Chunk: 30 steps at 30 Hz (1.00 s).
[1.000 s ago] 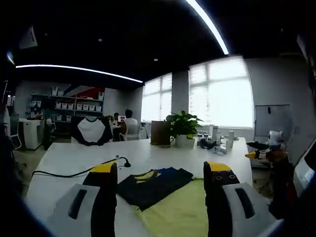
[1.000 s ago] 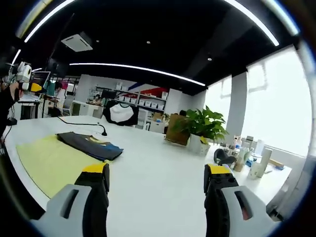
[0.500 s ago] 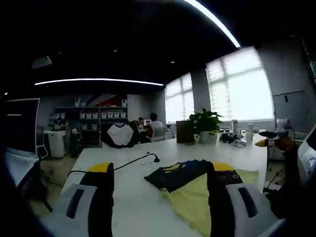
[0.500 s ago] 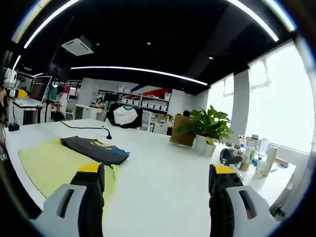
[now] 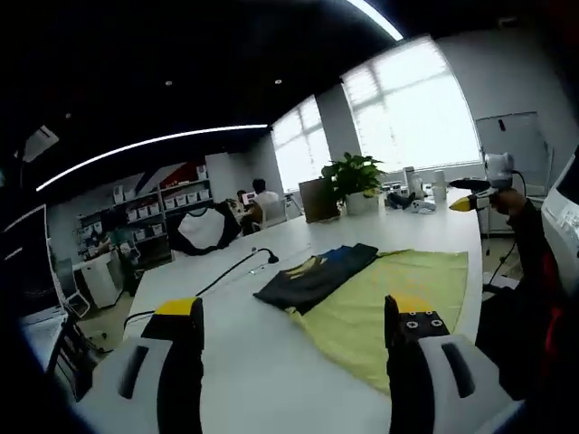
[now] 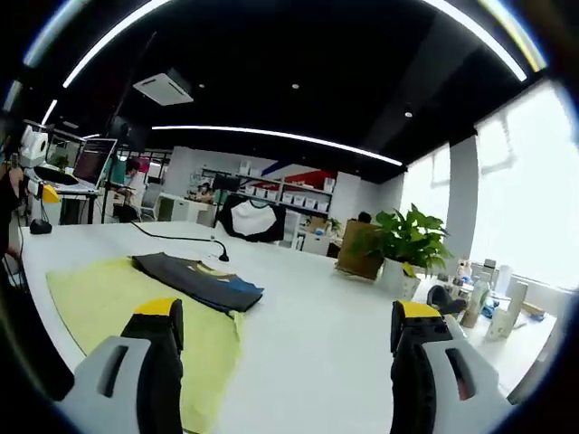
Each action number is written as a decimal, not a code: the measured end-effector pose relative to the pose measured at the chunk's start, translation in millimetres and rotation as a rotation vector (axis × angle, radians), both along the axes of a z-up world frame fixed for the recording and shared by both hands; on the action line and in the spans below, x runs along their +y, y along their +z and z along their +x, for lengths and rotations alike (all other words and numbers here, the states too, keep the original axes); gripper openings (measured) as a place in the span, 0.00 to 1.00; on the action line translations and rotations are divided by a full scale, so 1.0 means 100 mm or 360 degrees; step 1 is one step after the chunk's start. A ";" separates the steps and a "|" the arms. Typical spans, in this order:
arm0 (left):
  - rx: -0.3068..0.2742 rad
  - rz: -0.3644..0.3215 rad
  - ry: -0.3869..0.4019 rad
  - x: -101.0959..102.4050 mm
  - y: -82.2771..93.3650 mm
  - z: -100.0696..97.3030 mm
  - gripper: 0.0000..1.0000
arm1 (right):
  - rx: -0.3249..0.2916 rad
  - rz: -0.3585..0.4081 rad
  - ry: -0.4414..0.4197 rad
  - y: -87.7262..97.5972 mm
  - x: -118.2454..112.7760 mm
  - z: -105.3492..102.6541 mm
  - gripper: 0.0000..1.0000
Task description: Fold the garment on the visible template until the final outline fits inside the template.
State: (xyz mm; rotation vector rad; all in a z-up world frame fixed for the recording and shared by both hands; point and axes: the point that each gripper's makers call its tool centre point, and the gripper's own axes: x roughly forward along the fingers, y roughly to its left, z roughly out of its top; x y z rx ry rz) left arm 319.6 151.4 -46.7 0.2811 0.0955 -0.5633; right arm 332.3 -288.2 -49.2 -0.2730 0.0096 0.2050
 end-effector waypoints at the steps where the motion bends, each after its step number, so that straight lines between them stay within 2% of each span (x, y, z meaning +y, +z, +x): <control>1: 0.0019 0.0006 -0.0019 -0.02 -0.04 -0.01 0.84 | 0.0048 -0.0024 -0.0003 -0.05 0.01 0.01 0.93; 4: 0.0152 -0.0057 -0.0057 -0.09 -0.17 0.00 0.81 | 0.0099 -0.0021 0.0018 -0.12 0.03 0.02 0.92; 6: 0.0293 -0.0103 -0.0072 -0.14 -0.30 -0.01 0.81 | 0.0147 -0.0054 0.0027 -0.18 0.03 0.02 0.91; 7: 0.0325 -0.0094 -0.0099 -0.17 -0.34 -0.03 0.80 | 0.0163 -0.0085 0.0040 -0.19 0.04 0.01 0.91; 8: 0.0324 -0.0076 -0.0134 -0.21 -0.37 -0.03 0.79 | 0.0168 -0.0098 0.0048 -0.20 0.04 0.01 0.91; 10: 0.0302 -0.0104 -0.0129 -0.22 -0.37 0.01 0.76 | 0.0201 -0.0130 0.0072 -0.23 0.05 -0.02 0.89; 13: 0.0383 -0.0082 -0.0141 -0.26 -0.52 0.02 0.75 | 0.0244 -0.0176 0.0097 -0.34 0.04 -0.07 0.87; 15: 0.0456 -0.0034 -0.0188 -0.33 -0.71 -0.03 0.73 | 0.0307 -0.0185 0.0095 -0.45 0.00 -0.07 0.87; 17: 0.0548 -0.0101 -0.0263 -0.42 -0.83 -0.12 0.65 | 0.0352 -0.0210 0.0082 -0.55 -0.05 -0.07 0.87; 19: 0.0583 -0.0177 -0.0299 -0.47 -0.85 -0.12 0.57 | 0.0336 -0.0246 0.0115 -0.58 0.01 -0.10 0.86; 21: 0.0613 -0.0106 -0.0328 -0.51 -0.95 -0.15 0.57 | 0.0354 -0.0273 0.0177 -0.64 0.09 -0.12 0.81; 23: 0.0604 -0.0060 -0.0340 -0.56 -1.02 -0.17 0.58 | 0.0413 -0.0267 0.0222 -0.76 0.16 -0.13 0.76; 26: 0.0652 -0.0057 -0.0385 -0.63 -1.11 -0.21 0.57 | 0.0498 -0.0287 0.0228 -0.93 0.20 -0.13 0.76; 29: 0.0672 -0.0069 -0.0386 -0.65 -1.18 -0.20 0.56 | 0.0514 -0.0290 0.0236 -1.01 0.24 -0.13 0.73; 30: 0.0693 -0.0055 -0.0388 -0.65 -1.22 -0.21 0.56 | 0.0466 -0.0312 0.0284 -1.00 0.29 -0.13 0.71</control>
